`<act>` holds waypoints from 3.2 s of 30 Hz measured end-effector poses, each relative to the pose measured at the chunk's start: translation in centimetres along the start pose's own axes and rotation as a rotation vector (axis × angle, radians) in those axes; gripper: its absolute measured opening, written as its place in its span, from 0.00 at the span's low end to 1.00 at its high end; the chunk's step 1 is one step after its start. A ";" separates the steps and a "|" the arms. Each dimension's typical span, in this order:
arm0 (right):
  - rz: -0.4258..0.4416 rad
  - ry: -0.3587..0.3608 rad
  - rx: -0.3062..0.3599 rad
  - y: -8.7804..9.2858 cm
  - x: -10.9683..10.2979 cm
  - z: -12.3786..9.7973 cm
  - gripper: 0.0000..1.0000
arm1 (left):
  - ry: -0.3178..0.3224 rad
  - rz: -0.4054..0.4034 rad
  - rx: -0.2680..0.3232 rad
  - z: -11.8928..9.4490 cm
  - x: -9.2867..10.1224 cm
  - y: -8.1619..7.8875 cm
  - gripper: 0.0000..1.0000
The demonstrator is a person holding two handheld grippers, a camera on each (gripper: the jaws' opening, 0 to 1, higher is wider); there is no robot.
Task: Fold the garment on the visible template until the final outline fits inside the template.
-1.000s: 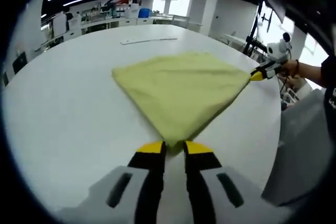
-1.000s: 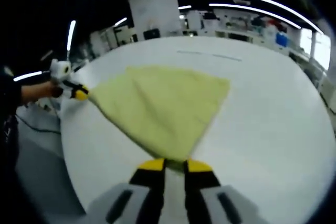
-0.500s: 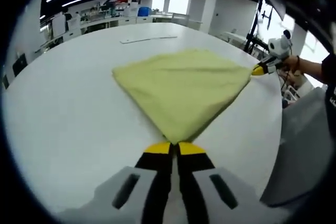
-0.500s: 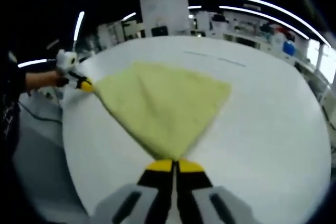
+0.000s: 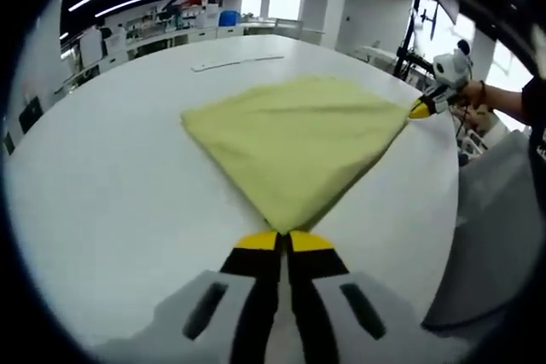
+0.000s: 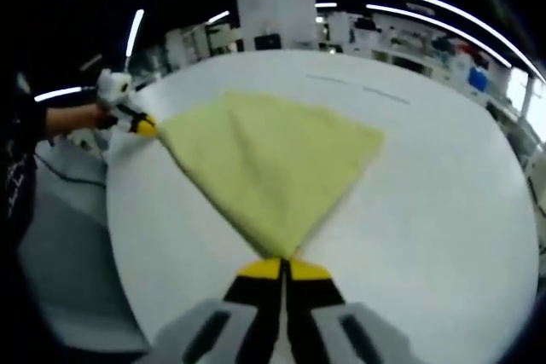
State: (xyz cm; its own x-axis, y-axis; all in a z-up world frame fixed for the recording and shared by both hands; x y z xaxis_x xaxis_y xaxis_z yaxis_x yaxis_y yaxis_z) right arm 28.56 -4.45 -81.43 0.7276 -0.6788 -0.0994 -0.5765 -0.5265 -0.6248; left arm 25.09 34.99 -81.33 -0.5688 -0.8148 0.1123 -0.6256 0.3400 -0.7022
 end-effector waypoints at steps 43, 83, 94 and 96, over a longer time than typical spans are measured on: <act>0.098 0.012 0.032 1.1 -0.3 -1.3 0.06 | -0.015 -0.044 -0.027 -0.8 2.5 0.6 0.06; 0.121 0.041 0.229 -7.8 -5.1 -8.2 0.99 | -0.064 -0.152 0.158 -8.2 4.9 -5.9 0.86; 0.081 0.074 0.204 -8.4 -5.3 -8.2 0.99 | -0.083 -0.164 0.142 -8.3 4.9 -4.6 0.99; 0.085 0.064 0.206 -8.4 -5.5 -8.1 0.99 | -0.087 -0.161 0.147 -8.4 4.9 -4.6 0.99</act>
State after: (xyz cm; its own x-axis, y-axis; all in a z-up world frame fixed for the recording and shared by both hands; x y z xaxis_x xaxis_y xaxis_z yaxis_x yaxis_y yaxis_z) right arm 26.34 -0.42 -69.40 0.6508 -0.7508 -0.1129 -0.5415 -0.3548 -0.7622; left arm 20.71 33.40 -71.62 -0.4159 -0.8925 0.1744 -0.6164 0.1356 -0.7757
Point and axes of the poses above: the point that each gripper's makers call its tool centre point, and the gripper's own axes: z roughly forward along the fingers, x roughly to its right, y roughly out of its underside, the point moved 4 cm from there along -z, roughly backward along the fingers, and after that the axes turned 4 degrees about -x, right-handed, at the moved point
